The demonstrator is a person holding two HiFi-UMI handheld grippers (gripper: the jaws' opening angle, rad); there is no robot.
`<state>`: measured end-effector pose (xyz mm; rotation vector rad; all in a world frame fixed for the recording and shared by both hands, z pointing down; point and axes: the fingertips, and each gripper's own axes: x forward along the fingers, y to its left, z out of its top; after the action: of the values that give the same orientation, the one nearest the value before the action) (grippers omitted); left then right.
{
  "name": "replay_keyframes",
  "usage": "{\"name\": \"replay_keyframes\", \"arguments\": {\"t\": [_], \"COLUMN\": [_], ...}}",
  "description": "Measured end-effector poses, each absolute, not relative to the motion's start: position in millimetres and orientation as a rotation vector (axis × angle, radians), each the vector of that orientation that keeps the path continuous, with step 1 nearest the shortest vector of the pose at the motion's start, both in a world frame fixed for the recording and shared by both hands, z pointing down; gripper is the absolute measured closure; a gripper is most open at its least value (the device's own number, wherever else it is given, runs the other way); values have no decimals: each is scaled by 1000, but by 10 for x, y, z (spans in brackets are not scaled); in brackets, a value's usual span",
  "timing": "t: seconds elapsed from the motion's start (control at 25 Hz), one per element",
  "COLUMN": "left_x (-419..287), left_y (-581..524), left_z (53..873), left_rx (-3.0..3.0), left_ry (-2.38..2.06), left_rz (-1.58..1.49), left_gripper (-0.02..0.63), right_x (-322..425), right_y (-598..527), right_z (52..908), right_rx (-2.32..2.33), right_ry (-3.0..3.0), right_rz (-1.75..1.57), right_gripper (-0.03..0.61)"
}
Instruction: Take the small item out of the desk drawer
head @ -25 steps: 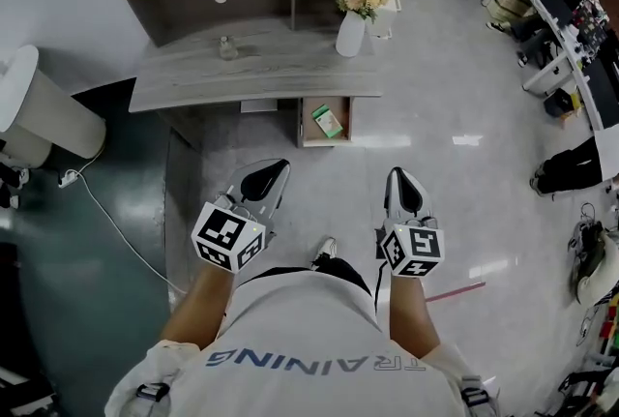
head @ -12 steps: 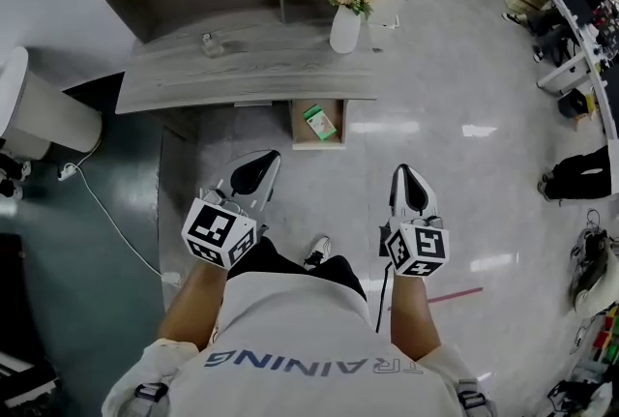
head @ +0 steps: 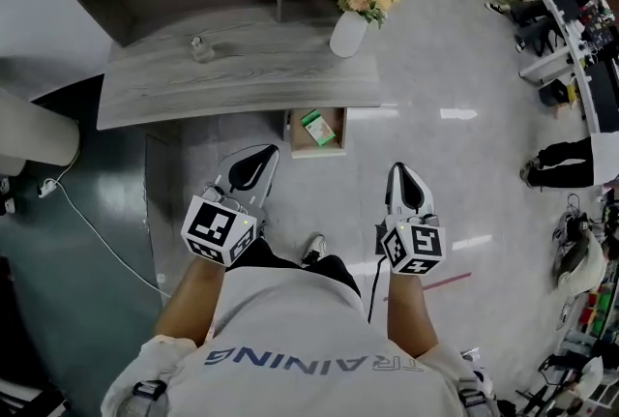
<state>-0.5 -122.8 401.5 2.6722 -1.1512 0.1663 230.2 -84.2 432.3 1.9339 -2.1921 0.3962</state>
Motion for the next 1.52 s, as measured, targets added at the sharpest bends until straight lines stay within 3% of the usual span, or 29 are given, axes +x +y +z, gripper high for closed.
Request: {"name": "replay_keyframes", "arguments": {"t": [0.36,1.08,1.52], "left_x": [-591,-134,-14], "left_y": [-1811,-1679,-1622], "left_z": [4123,3939,4000], "left_rx": [2694,2671,2658], "left_ry": [-1091,-1153,-1118], "left_rz": [203,179,187], "left_gripper": [615,615,615], "right_x": [1790,2092,1989], "right_y": [-1247,-1333,-1331], "right_z": [4279,4098,4170], "right_rx": [2011,1931,1814], "right_ry": [-2106,-2275,-2293], "right_rz": [380,339,333], "right_gripper": [561,554,323]}}
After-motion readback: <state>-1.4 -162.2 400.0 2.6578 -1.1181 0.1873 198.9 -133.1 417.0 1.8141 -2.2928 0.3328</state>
